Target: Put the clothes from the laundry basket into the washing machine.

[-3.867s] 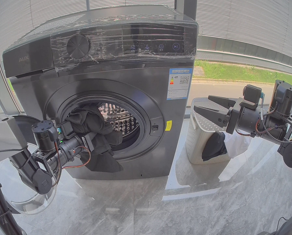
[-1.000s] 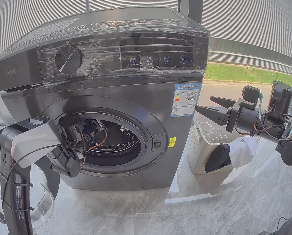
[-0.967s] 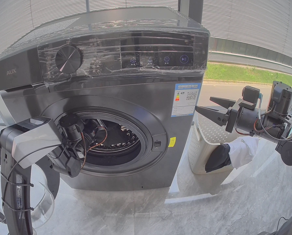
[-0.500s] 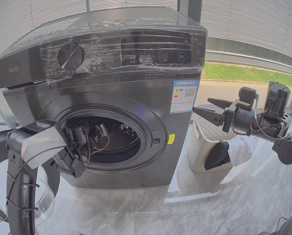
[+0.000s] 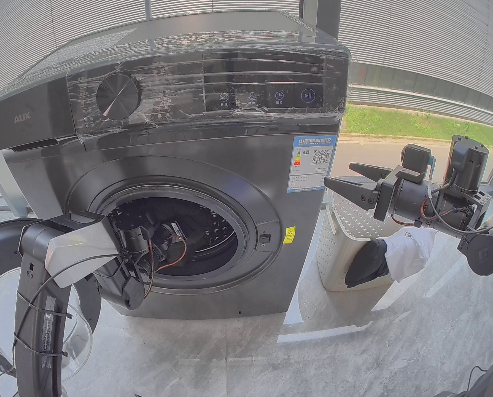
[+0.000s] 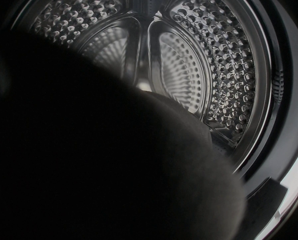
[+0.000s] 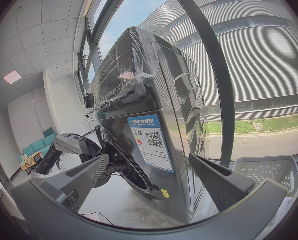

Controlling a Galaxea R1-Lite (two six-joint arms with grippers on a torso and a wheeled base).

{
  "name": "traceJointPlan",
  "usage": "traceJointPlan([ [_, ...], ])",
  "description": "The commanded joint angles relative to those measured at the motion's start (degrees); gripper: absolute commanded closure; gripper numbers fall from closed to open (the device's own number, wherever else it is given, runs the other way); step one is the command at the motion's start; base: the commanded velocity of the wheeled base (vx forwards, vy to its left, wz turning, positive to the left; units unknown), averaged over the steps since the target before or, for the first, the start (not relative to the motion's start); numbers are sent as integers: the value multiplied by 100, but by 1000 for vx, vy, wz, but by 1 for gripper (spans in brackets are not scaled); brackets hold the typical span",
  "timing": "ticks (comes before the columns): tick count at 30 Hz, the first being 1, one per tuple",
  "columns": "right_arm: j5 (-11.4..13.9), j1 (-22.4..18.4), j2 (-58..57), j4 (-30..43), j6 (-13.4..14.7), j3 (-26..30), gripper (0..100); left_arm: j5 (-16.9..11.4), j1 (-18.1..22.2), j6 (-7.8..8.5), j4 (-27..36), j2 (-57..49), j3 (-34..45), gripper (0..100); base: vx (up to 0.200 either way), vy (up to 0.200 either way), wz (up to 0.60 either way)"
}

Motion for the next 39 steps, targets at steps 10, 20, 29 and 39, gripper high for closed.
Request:
traceJointPlan([
  [10,5,-25,22,-3,0,-9,0,-113,-45,12,-72,80,-922,100,0,0,0],
  [20,5,-34,22,-3,0,-9,0,-157,-159,-32,-239,230,-1230,100,0,0,0],
  [29,5,-34,22,-3,0,-9,0,-333,-159,-58,-257,239,-1291,0,0,0,0],
  [39,5,-34,22,-3,0,-9,0,-315,-141,-40,-239,221,-1317,0,0,0,0],
])
